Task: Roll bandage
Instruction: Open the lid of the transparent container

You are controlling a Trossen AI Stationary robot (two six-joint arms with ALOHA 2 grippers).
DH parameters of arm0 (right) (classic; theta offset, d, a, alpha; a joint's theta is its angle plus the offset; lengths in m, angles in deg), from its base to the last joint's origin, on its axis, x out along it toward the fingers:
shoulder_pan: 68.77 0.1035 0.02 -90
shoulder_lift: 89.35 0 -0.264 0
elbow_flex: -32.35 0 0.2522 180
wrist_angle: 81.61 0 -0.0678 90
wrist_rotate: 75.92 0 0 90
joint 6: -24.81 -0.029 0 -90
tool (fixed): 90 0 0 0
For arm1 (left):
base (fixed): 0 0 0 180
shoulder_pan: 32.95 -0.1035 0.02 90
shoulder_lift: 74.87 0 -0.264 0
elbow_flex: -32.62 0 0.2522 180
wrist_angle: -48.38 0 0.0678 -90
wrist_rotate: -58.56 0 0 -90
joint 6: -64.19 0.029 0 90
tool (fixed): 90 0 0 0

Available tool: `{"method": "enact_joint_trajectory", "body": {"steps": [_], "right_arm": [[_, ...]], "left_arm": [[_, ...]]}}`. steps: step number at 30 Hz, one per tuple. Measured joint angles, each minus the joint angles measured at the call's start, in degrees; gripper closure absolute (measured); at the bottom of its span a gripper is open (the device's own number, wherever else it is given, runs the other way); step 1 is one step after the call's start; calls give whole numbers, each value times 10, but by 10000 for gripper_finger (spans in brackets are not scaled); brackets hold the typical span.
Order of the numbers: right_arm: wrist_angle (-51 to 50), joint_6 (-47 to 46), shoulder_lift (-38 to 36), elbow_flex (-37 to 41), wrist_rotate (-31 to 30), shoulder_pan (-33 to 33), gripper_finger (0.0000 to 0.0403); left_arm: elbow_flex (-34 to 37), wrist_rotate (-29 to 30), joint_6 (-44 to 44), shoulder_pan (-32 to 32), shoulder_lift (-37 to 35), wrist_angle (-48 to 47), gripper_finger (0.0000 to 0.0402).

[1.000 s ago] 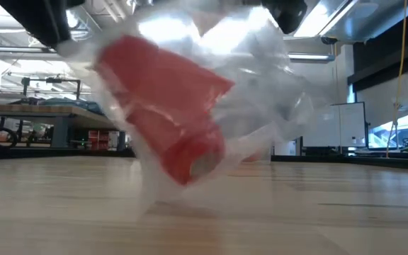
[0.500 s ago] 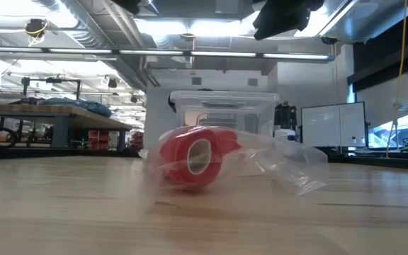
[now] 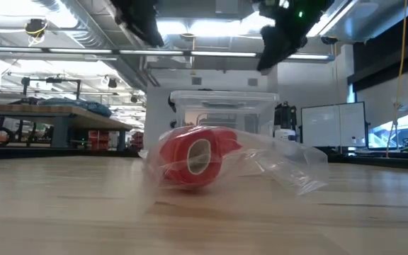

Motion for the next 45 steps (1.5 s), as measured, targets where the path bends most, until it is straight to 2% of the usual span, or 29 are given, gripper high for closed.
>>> {"method": "enact_joint_trajectory", "body": {"steps": [3, 5, 8, 12, 16, 22, 30, 45], "right_arm": [[-2, 22, -5, 0, 15, -64, 182], [-4, 24, -5, 0, 54, -106, 182], [1, 23, 0, 0, 127, -160, 182], [-4, -4, 2, 0, 181, -206, 182], [-19, -7, 3, 0, 229, -239, 182], [-19, 12, 22, 1, 245, -263, 182], [-10, 10, 41, 8, 255, -265, 182], [-30, 17, 41, 14, 190, -265, 182]], "left_arm": [[31, -80, 48, -67, 0, 90, 219], [49, -141, 69, -107, 1, 136, 219], [81, -192, 93, -154, 6, 215, 219], [114, -258, 104, -190, 24, 311, 219], [123, -325, 105, -198, 69, 381, 219], [124, -330, 110, -199, 162, 488, 219], [121, -332, 123, -211, 242, 504, 219], [121, -330, 136, -214, 255, 504, 219]]}}
